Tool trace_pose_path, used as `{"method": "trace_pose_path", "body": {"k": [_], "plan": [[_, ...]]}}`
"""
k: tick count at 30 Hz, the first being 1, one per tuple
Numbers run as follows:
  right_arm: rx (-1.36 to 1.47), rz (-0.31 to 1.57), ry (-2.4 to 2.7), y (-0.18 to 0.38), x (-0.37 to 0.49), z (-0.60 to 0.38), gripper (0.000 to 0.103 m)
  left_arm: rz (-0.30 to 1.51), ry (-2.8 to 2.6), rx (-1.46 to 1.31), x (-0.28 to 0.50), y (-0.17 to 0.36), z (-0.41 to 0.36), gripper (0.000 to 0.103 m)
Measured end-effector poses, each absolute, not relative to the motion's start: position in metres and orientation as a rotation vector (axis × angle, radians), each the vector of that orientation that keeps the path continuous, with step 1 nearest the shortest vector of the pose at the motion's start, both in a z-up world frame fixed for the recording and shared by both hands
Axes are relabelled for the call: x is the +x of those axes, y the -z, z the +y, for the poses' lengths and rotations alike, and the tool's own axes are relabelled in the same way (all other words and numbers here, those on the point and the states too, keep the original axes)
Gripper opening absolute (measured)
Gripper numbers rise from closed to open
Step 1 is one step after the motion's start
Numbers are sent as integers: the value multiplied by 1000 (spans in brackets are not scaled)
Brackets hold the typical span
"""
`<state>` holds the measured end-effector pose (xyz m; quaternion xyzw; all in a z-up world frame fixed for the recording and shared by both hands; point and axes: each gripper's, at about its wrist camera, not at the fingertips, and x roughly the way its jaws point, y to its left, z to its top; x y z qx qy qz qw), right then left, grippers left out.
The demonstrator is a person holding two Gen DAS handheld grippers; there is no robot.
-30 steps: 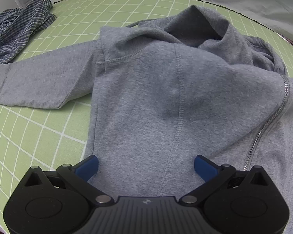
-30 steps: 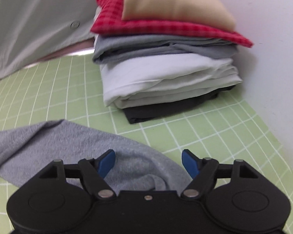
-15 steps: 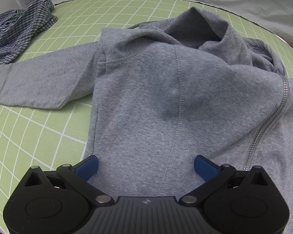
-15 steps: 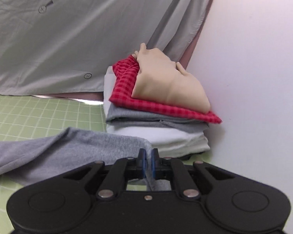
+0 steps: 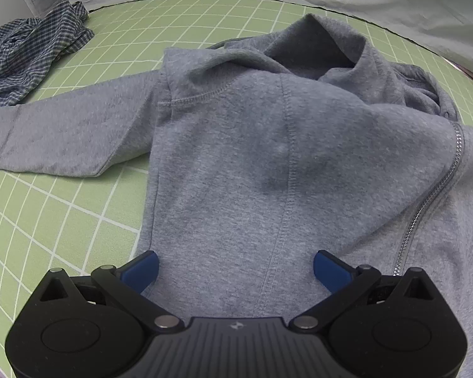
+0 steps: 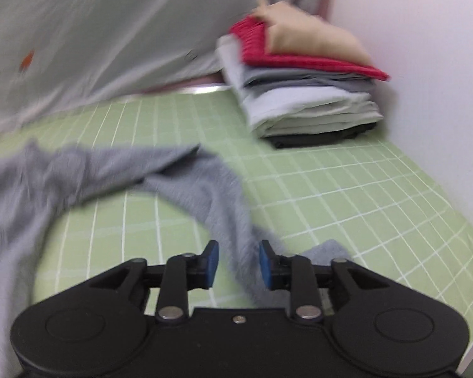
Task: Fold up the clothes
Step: 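Lay the sleeve across the hoodie body with the right gripper and release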
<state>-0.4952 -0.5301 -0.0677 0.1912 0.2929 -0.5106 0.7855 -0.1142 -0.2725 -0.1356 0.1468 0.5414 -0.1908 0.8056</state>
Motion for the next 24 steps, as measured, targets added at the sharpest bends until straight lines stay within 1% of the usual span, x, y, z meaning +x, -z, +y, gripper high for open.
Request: {"method": "trace_pose_path", "body": {"k": [2, 3, 6, 9, 10, 11, 12, 15, 16, 17, 18, 19, 22, 24], "plan": [[487, 552, 1175, 60, -512, -544, 44, 1154, 409, 313, -115, 136, -272, 103], [516, 535, 1220, 59, -520, -553, 45, 1151, 410, 312, -115, 136, -272, 103], [548, 593, 1313, 71, -537, -578, 47, 1144, 411, 310, -115, 136, -271, 103], [577, 682, 1295, 90, -549, -590, 47, 1136, 411, 308, -116, 137, -270, 103], [590, 703, 1282, 96, -552, -592, 50, 1134, 412, 307, -116, 137, -269, 103], [606, 710, 1264, 100, -555, -594, 54, 1132, 412, 307, -115, 138, -269, 103], [620, 715, 1248, 104, -557, -595, 56, 1131, 412, 307, -115, 138, -269, 103], [628, 706, 1220, 105, -560, -596, 57, 1127, 412, 305, -117, 137, -269, 103], [626, 703, 1199, 104, -559, -596, 44, 1125, 411, 304, -117, 137, -269, 103], [623, 699, 1178, 103, -559, -596, 18, 1122, 411, 303, -117, 137, -269, 103], [616, 699, 1159, 102, -557, -597, 10, 1120, 411, 302, -118, 137, -269, 103], [599, 706, 1150, 100, -554, -599, 6, 1118, 411, 301, -118, 137, -269, 103], [497, 713, 1170, 90, -548, -609, 5, 1115, 411, 300, -118, 137, -268, 103], [437, 677, 1220, 74, -550, -623, 5, 1114, 412, 300, -118, 137, -268, 103]]}}
